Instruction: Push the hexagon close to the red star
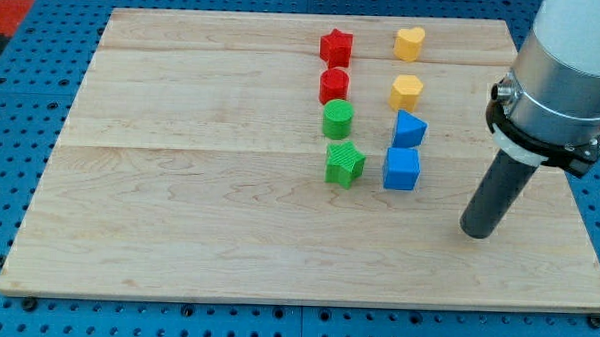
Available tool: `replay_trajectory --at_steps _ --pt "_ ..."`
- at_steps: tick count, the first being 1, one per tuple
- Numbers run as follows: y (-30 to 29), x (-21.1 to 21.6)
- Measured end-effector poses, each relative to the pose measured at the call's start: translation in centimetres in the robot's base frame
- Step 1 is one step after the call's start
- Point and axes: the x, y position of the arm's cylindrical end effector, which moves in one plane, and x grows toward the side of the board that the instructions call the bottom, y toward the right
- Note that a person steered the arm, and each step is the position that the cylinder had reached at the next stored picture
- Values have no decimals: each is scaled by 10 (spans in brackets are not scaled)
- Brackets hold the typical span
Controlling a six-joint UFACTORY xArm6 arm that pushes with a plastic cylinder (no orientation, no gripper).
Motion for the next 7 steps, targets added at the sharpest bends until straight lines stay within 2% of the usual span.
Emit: replay_trajectory --at_steps 6,7 --pt "-1 -6" --pt "0 -41"
